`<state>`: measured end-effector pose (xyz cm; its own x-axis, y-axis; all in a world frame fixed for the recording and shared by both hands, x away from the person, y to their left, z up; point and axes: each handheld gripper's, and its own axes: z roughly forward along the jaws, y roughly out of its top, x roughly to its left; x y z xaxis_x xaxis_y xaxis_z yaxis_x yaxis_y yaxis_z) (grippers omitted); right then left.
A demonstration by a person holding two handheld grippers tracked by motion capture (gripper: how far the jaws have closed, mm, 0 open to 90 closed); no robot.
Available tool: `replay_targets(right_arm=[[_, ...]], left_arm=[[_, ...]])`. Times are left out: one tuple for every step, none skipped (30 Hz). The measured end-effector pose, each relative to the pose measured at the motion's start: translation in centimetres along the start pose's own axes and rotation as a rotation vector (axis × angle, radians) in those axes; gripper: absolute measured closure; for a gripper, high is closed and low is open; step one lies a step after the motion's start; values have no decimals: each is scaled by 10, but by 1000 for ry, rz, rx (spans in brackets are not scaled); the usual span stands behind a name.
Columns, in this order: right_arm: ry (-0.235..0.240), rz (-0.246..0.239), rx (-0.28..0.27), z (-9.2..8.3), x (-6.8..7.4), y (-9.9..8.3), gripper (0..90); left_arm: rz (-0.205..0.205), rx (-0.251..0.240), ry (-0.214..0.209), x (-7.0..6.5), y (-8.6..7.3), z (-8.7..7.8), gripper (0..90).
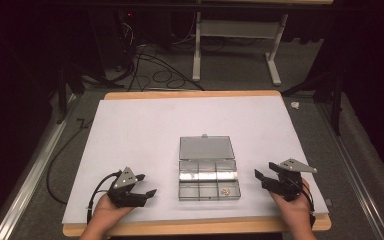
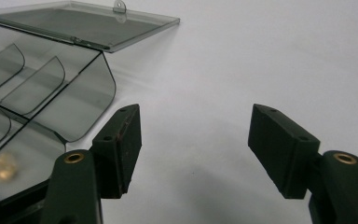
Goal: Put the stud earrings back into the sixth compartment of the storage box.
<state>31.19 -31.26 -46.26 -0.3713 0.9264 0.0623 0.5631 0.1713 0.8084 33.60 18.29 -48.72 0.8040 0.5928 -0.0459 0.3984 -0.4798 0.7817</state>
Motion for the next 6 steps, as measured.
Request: replay_targets(right_arm=[[0, 11, 8, 1, 0, -1, 354], [9, 20, 16, 2, -1, -2, 354], [9, 18, 19, 3, -1, -2, 351], [4, 15, 18, 3, 0, -2, 334], [0, 5, 11, 3, 1, 0, 290], [3, 5, 1, 2, 1, 1, 195]], left_arm=[[0, 0, 0, 0, 0, 0, 293], [4, 4, 2, -1, 0, 0, 293], [8, 5, 2, -1, 0, 0, 293], [11, 2, 2, -1, 0, 0, 293], [13, 2, 1, -1, 0, 0, 293], [13, 2, 1, -1, 0, 0, 293]])
